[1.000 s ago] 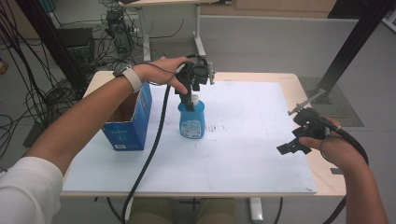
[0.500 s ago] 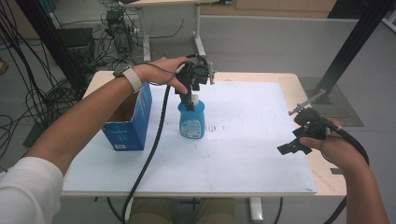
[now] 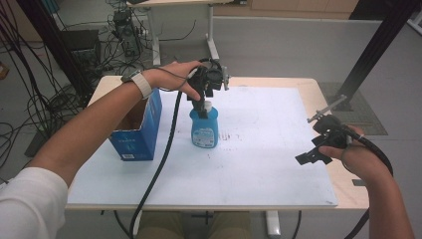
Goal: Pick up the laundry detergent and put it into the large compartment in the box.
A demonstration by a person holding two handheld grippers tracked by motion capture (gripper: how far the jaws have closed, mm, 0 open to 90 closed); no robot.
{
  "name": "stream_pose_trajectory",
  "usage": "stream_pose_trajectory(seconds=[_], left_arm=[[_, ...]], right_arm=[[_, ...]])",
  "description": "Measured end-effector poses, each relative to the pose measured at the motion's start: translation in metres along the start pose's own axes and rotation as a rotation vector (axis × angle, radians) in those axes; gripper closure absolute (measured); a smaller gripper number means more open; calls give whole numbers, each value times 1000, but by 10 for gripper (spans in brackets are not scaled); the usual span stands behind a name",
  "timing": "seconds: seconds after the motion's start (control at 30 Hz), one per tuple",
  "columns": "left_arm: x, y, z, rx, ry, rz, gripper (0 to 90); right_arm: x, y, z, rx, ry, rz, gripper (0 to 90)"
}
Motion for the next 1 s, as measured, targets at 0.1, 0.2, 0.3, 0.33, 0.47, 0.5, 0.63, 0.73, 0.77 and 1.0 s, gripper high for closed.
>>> stream_pose_trajectory(seconds=[0.1,0.2,0.3,0.33,0.47,0.5,0.63,0.73,0.77,1.0], left_arm=[[0,0,0,1,1,-1,81],[0,0,1,0,1,-2,81],[0,0,0,0,1,-2,81],[0,0,0,1,0,-2,81],[0,0,0,1,-1,-3,81],[0,-1,0,0,-1,-3,81],[1,-1,0,1,-2,-6,81],[0,-3,0,1,-6,-6,81],[0,-3,0,1,-6,-6,81],[-1,-9,0,3,-1,-5,81]], right_arm=[[0,0,0,-2,-1,0,63],[0,0,1,0,-2,-1,63],[1,-1,1,0,-2,-2,63],[0,-1,1,-1,-1,-1,63],[0,0,0,0,-3,-1,63],[0,0,0,1,-4,-1,63],[1,-1,1,1,-1,-2,63],[1,-2,2,3,-3,-4,63],[1,-2,2,3,-3,-4,63],[1,-3,3,1,-8,-4,63]])
Point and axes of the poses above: each handheld gripper's, and its own axes: y roughly backward along the jaws, z roughly out of its underside, x roughly to its right, the point moved 8 cm from there along -y, roughly forward along the jaws, and after that the axes turned 8 degrees about z, right-handed, at the moved point
